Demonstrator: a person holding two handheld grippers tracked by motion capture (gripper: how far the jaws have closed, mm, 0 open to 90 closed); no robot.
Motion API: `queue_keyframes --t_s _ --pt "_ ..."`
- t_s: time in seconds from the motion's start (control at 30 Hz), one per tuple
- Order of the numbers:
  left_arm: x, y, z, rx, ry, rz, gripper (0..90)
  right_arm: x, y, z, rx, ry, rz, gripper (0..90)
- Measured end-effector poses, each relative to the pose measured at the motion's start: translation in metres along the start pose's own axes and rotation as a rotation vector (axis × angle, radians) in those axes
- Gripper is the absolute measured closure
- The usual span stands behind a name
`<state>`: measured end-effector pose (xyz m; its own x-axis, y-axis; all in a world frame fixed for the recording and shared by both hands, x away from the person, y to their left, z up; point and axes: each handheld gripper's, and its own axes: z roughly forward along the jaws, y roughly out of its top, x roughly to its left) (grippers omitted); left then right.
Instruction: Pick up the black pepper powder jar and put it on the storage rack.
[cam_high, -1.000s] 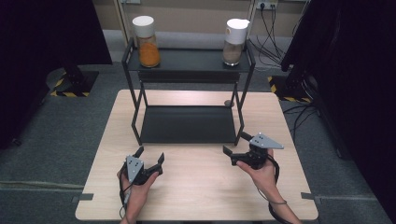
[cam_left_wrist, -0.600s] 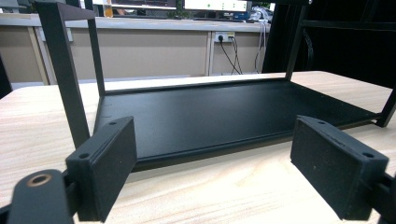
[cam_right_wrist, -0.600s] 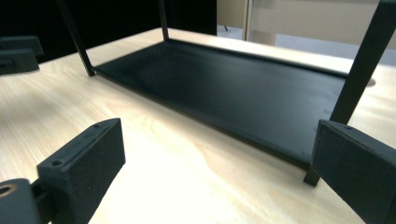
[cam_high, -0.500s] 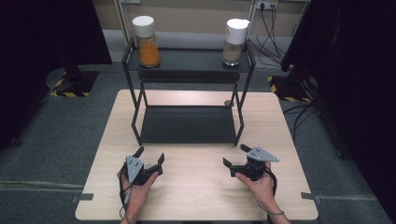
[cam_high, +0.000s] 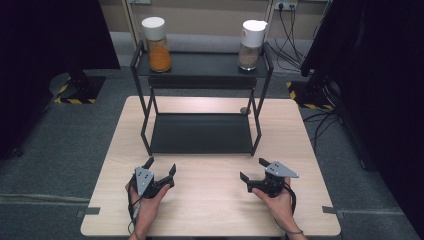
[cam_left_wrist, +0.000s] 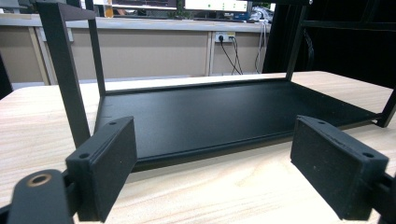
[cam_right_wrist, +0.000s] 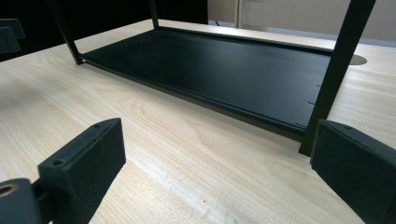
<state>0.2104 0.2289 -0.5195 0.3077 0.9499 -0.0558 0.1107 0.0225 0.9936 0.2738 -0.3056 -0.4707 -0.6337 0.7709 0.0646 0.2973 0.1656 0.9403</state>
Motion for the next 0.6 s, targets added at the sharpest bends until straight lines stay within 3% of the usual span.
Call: queue_keyframes --t_s 0.6 --pt "0.0001 0.0005 0.0003 0.003 -0.001 0.000 13.9 -0.0013 -0.0073 -0.0015 -0.009 -0.010 0.025 3.7"
